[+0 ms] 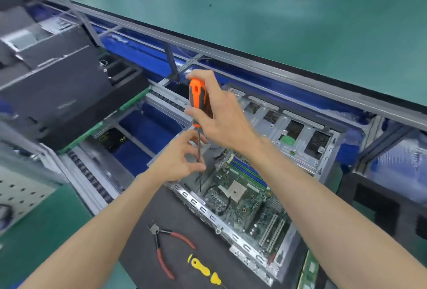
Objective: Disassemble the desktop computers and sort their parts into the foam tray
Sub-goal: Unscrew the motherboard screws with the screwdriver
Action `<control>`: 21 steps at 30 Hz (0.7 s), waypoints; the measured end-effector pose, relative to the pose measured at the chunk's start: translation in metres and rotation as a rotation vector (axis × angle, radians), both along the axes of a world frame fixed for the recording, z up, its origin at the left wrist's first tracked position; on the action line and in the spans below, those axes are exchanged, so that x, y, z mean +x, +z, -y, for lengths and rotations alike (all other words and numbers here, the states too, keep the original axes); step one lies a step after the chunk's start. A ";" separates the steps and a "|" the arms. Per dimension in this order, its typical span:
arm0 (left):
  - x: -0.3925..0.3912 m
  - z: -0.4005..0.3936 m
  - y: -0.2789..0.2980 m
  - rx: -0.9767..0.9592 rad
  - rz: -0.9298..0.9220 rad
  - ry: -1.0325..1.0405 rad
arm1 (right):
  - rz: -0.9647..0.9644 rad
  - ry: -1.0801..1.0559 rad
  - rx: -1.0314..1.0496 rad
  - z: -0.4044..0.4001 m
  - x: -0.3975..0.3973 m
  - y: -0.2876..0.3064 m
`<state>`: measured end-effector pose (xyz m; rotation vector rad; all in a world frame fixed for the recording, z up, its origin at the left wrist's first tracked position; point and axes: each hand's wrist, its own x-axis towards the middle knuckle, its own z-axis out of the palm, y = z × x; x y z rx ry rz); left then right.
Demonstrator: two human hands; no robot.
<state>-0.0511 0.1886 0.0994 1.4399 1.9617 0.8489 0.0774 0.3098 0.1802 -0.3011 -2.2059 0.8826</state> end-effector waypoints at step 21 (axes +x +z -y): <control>-0.003 0.003 -0.002 -0.143 -0.063 -0.027 | 0.017 0.070 0.015 0.013 -0.002 -0.016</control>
